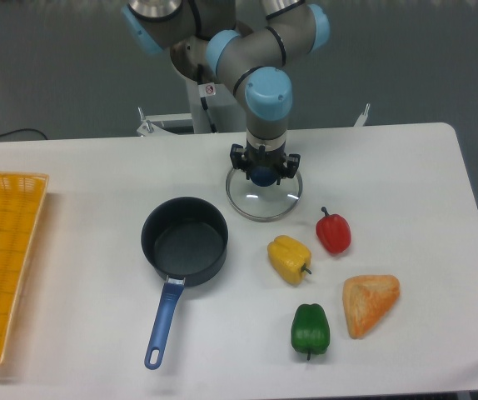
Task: Place the lid on the table
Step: 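Open the gripper to release the lid's blue knob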
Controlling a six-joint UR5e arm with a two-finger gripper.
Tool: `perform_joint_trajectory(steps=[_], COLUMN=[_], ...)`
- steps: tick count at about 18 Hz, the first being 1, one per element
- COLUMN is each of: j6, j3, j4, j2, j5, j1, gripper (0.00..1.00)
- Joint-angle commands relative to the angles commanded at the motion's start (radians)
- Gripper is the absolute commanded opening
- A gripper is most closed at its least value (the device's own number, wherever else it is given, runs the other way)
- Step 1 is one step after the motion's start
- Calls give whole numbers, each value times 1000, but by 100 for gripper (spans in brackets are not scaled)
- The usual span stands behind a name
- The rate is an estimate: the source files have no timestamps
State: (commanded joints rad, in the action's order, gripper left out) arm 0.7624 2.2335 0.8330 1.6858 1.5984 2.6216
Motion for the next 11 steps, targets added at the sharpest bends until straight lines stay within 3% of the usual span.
perform_joint_trajectory(steps=[11], j6=[0], j3=[-3], j4=[0], j2=[2], j5=[6], j1=[-6], gripper=[68])
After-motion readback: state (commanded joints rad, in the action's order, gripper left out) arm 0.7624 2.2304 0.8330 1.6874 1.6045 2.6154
